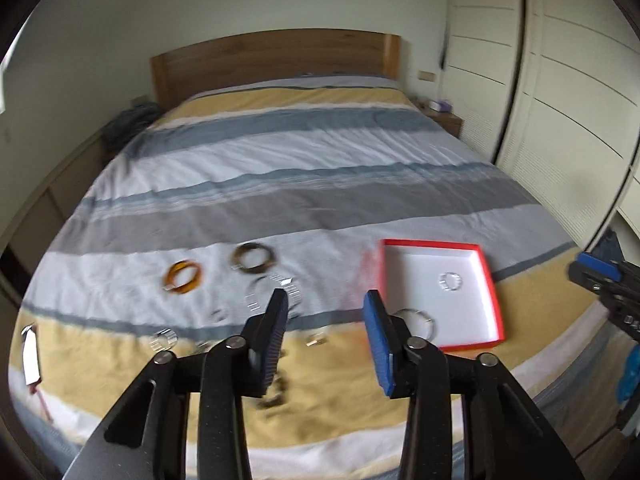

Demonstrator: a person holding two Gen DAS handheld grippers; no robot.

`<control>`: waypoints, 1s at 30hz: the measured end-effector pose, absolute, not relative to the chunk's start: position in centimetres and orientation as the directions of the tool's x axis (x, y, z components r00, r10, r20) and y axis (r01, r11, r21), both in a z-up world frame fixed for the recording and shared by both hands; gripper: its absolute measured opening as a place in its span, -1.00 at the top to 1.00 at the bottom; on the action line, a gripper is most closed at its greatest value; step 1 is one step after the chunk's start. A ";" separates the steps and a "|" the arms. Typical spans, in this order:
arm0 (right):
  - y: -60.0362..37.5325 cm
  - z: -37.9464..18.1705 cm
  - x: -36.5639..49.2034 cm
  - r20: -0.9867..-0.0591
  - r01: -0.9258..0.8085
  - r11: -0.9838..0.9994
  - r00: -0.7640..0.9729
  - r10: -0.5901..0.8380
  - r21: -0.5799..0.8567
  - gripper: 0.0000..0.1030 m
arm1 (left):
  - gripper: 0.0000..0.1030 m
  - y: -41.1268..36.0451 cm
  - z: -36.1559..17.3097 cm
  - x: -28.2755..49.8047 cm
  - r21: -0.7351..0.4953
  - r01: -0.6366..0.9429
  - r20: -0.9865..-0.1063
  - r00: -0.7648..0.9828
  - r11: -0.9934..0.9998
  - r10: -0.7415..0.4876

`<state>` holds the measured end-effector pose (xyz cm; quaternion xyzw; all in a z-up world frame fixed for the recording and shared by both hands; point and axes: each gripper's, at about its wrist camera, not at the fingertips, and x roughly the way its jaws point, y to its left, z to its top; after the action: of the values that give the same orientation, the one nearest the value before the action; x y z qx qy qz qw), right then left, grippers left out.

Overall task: Organize jewelry
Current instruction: 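Move both tools back toward the beaded bracelet and small rings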

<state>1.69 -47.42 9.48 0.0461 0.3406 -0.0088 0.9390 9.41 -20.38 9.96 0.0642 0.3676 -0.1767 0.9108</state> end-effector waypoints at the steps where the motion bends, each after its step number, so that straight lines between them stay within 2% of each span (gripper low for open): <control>1: -46.7 9.9 1.3 -0.634 0.038 0.996 0.773 0.021 0.080 0.39 | 0.18 -19.1 10.1 8.9 -0.014 0.354 -0.691 0.672 0.935 -0.265; 6: -42.6 11.0 0.1 -0.609 -0.015 0.996 0.791 0.064 0.085 0.39 | 0.18 -12.7 9.6 8.2 -0.020 0.293 -0.703 0.676 0.956 -0.222; 12: -38.3 9.4 1.3 -0.621 -0.073 0.991 0.773 0.128 0.114 0.39 | 0.18 -8.5 6.3 8.0 -0.026 0.247 -0.736 0.651 0.969 -0.186; 23: -32.2 0.5 8.8 -0.742 -0.164 0.975 0.634 0.220 0.149 0.39 | 0.18 -8.8 -5.2 12.3 -0.101 0.258 -0.853 0.474 0.961 -0.217; 30: -30.3 -5.5 13.9 -0.809 -0.171 0.969 0.535 0.244 0.179 0.39 | 0.18 -10.1 -9.9 15.6 -0.140 0.282 -0.888 0.388 0.949 -0.247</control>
<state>13.91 -30.31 -5.47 0.0390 0.4674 0.1185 0.8752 15.56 -10.06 -9.89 0.0168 0.5298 -0.1588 0.8329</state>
